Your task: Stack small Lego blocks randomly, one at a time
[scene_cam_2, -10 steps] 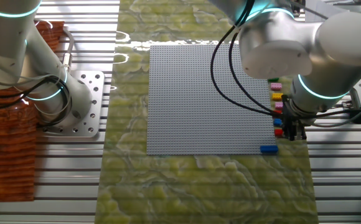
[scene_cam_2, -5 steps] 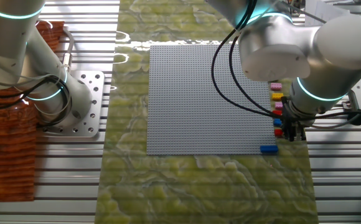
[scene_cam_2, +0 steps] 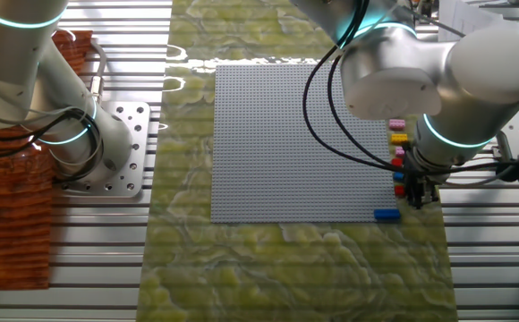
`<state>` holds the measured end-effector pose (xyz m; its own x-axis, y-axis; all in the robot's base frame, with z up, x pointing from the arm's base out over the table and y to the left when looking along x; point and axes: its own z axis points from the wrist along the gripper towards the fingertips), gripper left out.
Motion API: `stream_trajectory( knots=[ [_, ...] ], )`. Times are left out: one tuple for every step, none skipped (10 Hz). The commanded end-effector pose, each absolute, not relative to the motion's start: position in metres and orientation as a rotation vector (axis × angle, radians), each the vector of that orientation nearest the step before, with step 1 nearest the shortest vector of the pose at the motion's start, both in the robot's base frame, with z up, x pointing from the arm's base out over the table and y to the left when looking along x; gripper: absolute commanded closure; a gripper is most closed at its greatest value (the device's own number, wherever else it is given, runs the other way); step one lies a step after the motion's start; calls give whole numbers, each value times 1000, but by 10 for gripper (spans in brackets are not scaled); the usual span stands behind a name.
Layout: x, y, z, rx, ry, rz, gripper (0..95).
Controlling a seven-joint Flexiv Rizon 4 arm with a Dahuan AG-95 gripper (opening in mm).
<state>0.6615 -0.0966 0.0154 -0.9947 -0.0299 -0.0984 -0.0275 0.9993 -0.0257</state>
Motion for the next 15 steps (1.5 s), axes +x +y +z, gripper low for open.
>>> stream_trajectory(
  knots=[
    [661,-98,16,-47,3042,-36,570],
    [661,-99,15,-52,3041,-35,570],
    [661,-99,14,-54,3041,-35,570],
    [661,-99,13,-57,3041,-35,570],
    [661,-99,13,-57,3040,-34,570],
    [661,-99,12,-57,3039,-34,570],
    [661,-99,12,-59,3039,-34,570],
    [661,-99,12,-61,3038,-33,760],
    [661,-99,12,-62,3038,-33,760],
    [661,-99,12,-64,3038,-33,760],
    [661,-99,12,-64,3037,-33,760],
    [661,-99,12,-64,3037,-32,760],
    [661,-99,12,-65,3037,-32,760],
    [661,-99,12,-69,3036,-32,760],
    [662,-99,12,-70,3036,-33,760]
  ],
)
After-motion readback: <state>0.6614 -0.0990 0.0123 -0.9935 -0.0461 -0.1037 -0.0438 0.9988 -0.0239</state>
